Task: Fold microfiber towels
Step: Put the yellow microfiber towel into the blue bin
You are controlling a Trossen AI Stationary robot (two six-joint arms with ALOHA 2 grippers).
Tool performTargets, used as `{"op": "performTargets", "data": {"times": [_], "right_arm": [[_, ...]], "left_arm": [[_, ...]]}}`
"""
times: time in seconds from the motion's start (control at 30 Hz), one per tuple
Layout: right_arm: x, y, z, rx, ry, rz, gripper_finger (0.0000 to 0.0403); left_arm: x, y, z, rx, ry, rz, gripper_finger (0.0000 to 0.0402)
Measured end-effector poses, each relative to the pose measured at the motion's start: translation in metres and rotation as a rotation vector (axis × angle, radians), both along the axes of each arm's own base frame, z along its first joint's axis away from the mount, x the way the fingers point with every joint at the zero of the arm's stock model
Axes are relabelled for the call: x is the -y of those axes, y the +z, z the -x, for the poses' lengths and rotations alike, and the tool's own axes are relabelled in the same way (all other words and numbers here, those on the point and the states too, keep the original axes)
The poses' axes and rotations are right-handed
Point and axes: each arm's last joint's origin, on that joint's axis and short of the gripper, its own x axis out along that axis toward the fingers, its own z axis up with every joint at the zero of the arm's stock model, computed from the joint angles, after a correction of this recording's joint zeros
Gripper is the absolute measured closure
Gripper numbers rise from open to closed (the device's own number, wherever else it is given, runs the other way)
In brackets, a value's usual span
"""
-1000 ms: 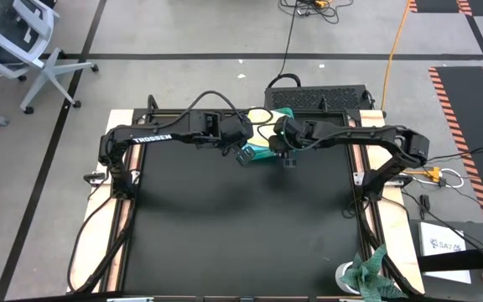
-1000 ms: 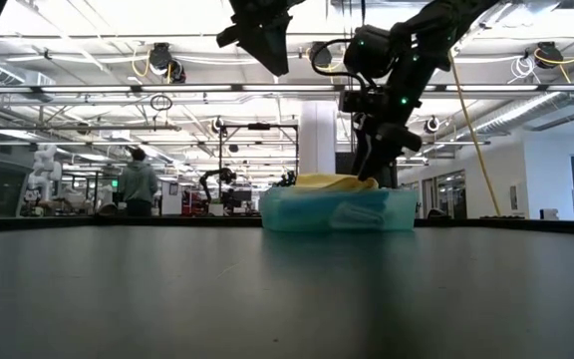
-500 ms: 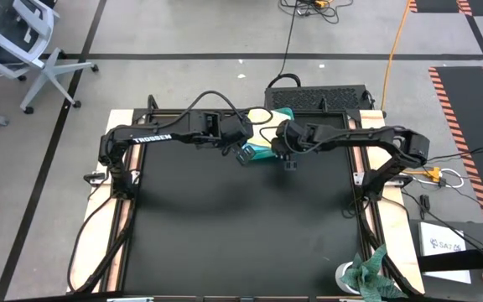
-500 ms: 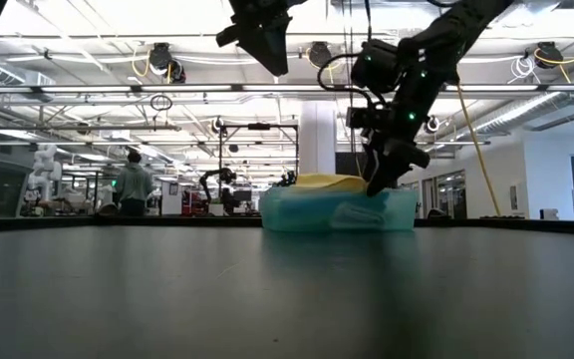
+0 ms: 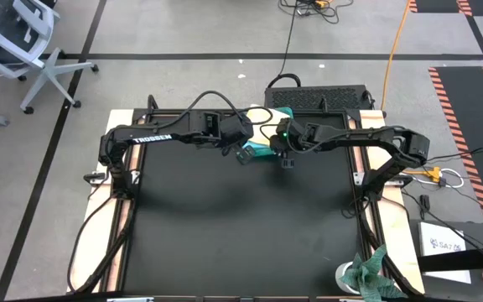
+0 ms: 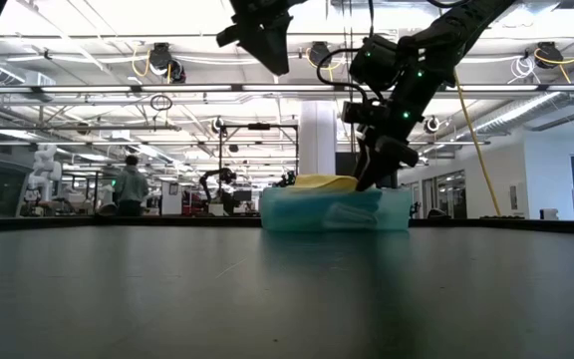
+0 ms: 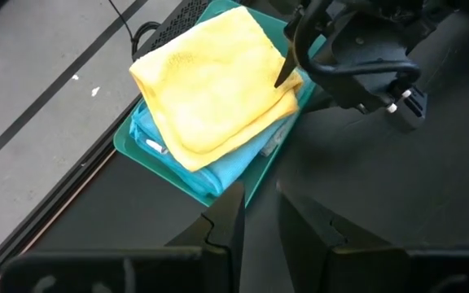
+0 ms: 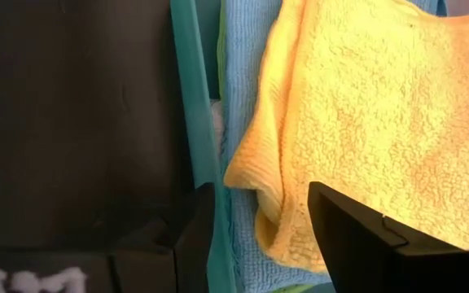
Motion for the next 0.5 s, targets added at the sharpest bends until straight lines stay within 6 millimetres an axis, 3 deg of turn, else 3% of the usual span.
{"op": "performTargets", "data": {"times": [0.17,0.5], "right_arm": [[0.0,0.0,0.0,-0.003,0.0,-0.001,0.0211],[0.003,0.021,-0.005,0.076,-0.02,0.009,0.0211]], "left_arm": [[-0.001,0.002,-0.002,0.027,-0.005,-0.008,0.0325],[-0.004,0.002,-0.002,0.034,0.003,-0.009,0.0325]]}}
